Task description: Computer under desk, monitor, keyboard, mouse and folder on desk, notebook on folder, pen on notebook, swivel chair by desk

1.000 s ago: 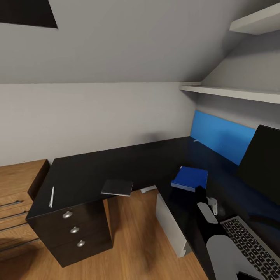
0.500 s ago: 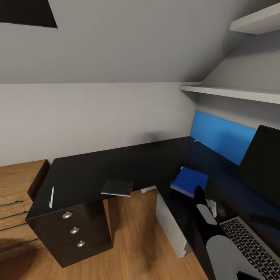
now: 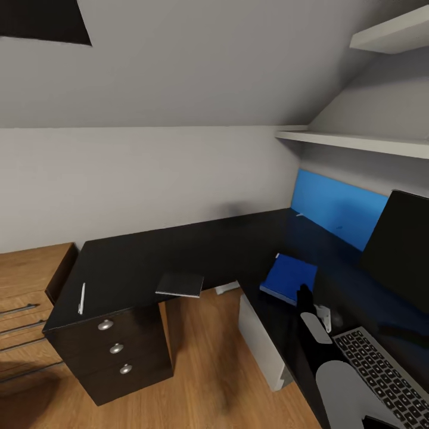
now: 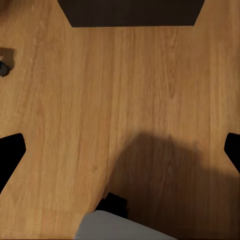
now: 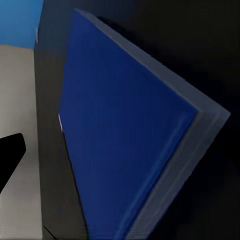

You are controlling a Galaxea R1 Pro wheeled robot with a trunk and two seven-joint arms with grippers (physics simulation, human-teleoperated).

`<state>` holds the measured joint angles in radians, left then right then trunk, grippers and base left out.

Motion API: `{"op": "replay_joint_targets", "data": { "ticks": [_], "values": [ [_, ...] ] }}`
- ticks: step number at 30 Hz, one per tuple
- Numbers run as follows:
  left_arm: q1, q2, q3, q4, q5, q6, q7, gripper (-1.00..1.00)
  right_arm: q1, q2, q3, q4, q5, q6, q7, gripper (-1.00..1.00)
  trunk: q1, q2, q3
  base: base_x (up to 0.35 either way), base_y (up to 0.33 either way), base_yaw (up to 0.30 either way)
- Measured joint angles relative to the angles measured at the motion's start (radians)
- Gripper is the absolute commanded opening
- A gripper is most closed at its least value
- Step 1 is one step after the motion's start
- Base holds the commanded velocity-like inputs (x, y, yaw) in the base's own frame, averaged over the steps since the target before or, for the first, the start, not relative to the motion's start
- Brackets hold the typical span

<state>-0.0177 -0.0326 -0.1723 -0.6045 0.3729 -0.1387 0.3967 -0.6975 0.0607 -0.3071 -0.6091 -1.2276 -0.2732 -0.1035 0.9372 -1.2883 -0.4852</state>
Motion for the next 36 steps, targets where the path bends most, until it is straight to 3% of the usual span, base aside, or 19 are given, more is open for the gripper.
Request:
{"op": "replay_joint_targets", "data": {
  "ticks": [12, 30, 36],
  "values": [
    [0.0, 0.0, 0.0, 0.0, -0.001, -0.002, 0.0, 1.0, 0.0, 0.0, 0.0, -0.002, 0.0, 0.0, 0.0, 1.0, 0.0, 0.0, 0.0, -0.021, 0.0, 0.0],
    [0.0, 0.0, 0.001, 0.0, 0.0, -0.002, 0.002, 1.0, 0.0, 0.001, 0.002, -0.009, 0.0, -0.001, 0.003, 1.0, -0.069, 0.126, 0.056, 0.0, 0.0, 0.0],
    [0.0, -0.001, 0.0, 0.0, 0.0, -0.003, 0.002, 1.0, 0.0, 0.001, 0.028, -0.009, 0.001, -0.003, 0.004, 1.0, -0.092, 0.168, 0.075, 0.0, 0.0, 0.0]
  ]
}}
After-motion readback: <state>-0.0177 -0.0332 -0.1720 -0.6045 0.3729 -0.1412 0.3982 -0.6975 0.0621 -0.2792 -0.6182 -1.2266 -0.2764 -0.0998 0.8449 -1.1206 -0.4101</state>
